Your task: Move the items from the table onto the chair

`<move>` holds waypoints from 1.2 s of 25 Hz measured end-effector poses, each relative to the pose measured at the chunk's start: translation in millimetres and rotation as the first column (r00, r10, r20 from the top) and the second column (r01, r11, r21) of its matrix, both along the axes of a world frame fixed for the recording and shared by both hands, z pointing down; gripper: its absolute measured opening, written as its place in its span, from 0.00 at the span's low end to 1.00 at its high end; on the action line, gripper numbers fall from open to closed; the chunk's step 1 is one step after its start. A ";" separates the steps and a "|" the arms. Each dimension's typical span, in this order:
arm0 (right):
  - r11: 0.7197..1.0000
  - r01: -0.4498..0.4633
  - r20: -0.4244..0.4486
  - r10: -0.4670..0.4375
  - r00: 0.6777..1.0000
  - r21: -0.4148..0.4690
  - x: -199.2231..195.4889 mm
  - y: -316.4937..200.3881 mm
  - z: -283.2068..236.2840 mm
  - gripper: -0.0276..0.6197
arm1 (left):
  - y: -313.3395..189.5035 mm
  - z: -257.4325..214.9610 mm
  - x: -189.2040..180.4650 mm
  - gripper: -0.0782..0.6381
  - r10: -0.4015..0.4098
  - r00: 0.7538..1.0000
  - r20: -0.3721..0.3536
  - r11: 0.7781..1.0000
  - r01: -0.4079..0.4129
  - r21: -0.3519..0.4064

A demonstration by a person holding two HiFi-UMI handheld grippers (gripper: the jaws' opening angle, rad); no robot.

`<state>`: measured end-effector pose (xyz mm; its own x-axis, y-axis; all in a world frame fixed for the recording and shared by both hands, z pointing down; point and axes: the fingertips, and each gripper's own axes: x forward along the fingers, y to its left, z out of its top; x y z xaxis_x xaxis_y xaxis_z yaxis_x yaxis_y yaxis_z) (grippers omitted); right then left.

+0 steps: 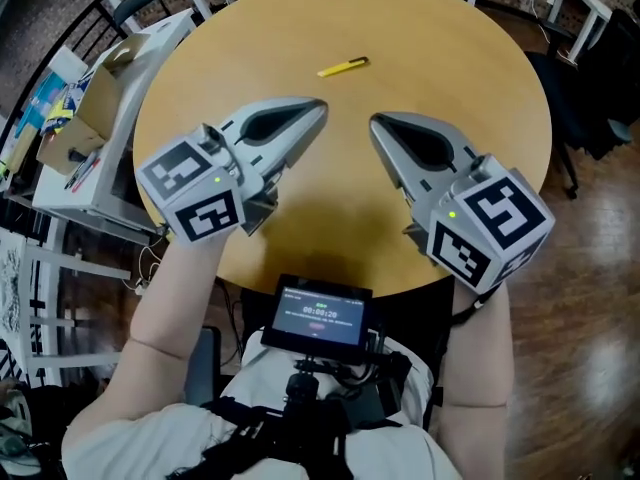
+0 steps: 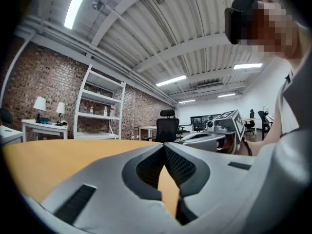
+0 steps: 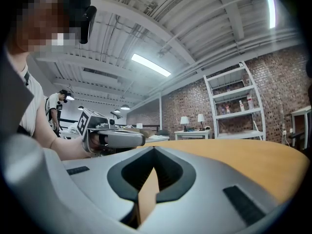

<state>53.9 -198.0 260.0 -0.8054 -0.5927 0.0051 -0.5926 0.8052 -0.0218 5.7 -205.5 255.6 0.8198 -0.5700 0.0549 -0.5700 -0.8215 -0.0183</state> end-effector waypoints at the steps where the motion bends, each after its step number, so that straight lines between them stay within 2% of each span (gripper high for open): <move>1: 1.000 0.000 -0.001 0.000 1.000 -0.004 -0.2 0.3 1.3 0.05 | 0.6 1.4 1.1 0.13 0.002 1.000 -0.002 1.000 -0.002 -0.005; 6: 1.000 0.005 0.002 -0.005 1.000 -0.010 -1.8 0.6 3.4 0.05 | 2.8 5.1 6.4 0.13 0.011 1.000 0.006 1.000 -0.011 -0.013; 10: 1.000 0.006 0.004 -0.006 1.000 -0.011 -1.8 0.6 2.6 0.05 | 1.1 9.4 0.3 0.13 -0.026 1.000 0.000 0.999 0.026 -0.027; 14: 1.000 0.007 0.005 -0.007 1.000 -0.012 -2.0 0.7 3.4 0.05 | 3.8 7.4 8.3 0.13 0.000 1.000 0.031 1.000 0.000 -0.006; 24: 1.000 0.007 0.015 -0.007 1.000 -0.009 -2.7 -0.4 5.2 0.05 | 2.9 9.9 4.4 0.14 -0.020 0.998 0.052 1.000 0.020 0.006; 30: 1.000 0.009 0.025 -0.009 1.000 -0.015 -1.9 0.7 8.6 0.05 | 3.0 21.2 3.1 0.14 -0.029 0.991 0.130 0.999 0.025 0.033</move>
<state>52.0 -197.3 268.6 -0.8107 -0.5855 -0.0059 -0.5845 0.8099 -0.0488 8.8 -202.6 276.8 0.7912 -0.5947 0.1428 -0.5827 -0.8039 -0.1193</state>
